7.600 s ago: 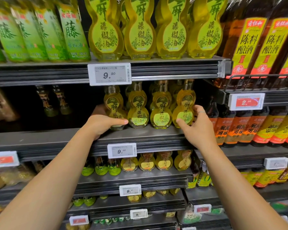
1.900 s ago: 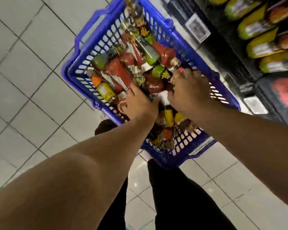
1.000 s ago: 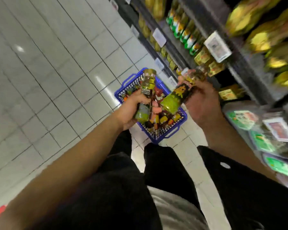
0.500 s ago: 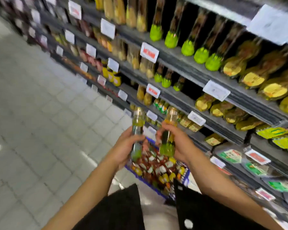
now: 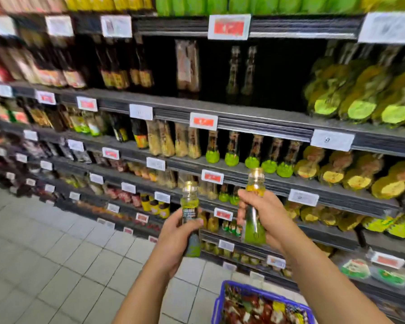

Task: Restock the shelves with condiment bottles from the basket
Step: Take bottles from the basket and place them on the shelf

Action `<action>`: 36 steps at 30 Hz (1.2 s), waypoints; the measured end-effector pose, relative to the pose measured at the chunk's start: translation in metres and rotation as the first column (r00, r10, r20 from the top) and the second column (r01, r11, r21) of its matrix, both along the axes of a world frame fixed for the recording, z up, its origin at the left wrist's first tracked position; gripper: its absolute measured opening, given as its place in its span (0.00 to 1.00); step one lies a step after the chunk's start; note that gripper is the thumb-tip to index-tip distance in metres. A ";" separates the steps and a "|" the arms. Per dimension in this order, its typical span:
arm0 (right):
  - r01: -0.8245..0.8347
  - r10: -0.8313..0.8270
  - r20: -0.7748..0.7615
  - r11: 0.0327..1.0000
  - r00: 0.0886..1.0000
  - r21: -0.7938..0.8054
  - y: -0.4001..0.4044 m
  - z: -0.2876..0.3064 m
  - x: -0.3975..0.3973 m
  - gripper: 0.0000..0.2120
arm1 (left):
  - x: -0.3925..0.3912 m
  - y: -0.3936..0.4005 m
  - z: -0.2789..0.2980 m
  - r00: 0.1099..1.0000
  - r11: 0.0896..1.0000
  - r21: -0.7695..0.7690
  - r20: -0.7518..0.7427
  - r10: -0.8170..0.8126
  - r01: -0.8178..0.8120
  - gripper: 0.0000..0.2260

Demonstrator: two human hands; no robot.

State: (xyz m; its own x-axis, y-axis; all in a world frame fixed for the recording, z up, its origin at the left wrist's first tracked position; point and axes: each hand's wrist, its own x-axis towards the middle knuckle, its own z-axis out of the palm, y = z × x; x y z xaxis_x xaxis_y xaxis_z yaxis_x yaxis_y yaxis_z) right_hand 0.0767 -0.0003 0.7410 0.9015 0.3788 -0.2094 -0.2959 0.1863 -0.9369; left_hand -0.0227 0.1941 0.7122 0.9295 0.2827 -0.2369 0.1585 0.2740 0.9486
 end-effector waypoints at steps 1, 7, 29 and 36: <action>0.016 -0.016 0.021 1.000 1.000 0.009 0.004 0.006 0.007 0.12 | 0.009 0.004 0.008 1.000 1.000 -0.005 0.019 -0.023 0.023 0.08; 0.071 -0.075 0.056 0.994 0.996 0.077 0.039 0.028 0.053 0.12 | 0.072 0.029 0.046 0.981 0.987 0.070 0.120 -0.151 0.143 0.10; 0.314 -0.279 0.491 0.949 0.825 0.011 0.074 0.155 0.229 0.06 | 0.337 0.093 0.171 0.796 0.852 0.488 0.431 -0.426 0.193 0.14; 0.385 -0.263 0.547 0.915 0.795 -0.118 0.100 0.153 0.261 0.03 | 0.385 0.105 0.159 0.857 0.746 0.643 0.272 -0.437 0.176 0.20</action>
